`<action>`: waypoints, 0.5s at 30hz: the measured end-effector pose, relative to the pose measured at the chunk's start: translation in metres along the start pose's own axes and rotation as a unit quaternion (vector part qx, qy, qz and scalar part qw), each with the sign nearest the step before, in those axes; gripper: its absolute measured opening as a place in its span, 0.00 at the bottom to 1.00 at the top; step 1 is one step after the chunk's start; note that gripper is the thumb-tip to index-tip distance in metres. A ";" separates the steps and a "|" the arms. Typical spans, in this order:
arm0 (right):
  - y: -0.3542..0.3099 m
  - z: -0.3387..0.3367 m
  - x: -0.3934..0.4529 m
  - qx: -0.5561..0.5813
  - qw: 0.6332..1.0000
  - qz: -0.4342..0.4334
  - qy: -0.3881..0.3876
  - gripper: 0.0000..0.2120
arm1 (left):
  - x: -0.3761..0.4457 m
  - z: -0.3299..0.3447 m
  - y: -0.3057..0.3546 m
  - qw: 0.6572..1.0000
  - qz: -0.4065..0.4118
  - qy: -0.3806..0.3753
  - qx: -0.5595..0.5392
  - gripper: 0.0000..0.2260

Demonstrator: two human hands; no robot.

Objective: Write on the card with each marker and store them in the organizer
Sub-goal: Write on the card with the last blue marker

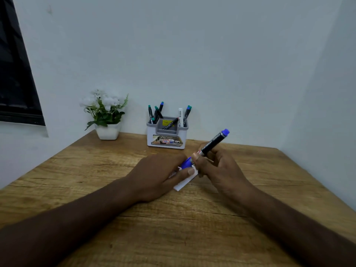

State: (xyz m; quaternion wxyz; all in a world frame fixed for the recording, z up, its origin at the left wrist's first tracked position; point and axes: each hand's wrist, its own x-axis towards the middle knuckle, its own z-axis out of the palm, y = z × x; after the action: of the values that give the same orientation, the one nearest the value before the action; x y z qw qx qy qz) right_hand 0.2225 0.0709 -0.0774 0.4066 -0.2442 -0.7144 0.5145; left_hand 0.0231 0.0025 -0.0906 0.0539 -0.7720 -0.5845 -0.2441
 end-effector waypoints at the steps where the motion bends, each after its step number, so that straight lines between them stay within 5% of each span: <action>1: 0.001 -0.001 -0.001 0.004 1.000 0.002 -0.004 0.05 | 0.001 -0.001 0.000 1.000 0.000 -0.002 0.004 0.22; 7: 0.005 -0.003 -0.003 0.008 0.999 0.028 -0.024 0.09 | 0.001 0.001 -0.010 1.000 0.012 -0.010 0.027 0.22; 15: 0.002 0.004 -0.006 0.182 0.980 0.051 -0.058 0.15 | 0.003 -0.003 -0.029 0.999 0.051 0.008 -0.010 0.23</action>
State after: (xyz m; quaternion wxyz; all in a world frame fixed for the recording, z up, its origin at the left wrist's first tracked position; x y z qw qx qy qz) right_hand 0.2222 0.0650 -0.0821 0.3754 -0.1717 -0.6180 0.6691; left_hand -0.0044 0.0136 -0.0927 0.0634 -0.7994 -0.5410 -0.2534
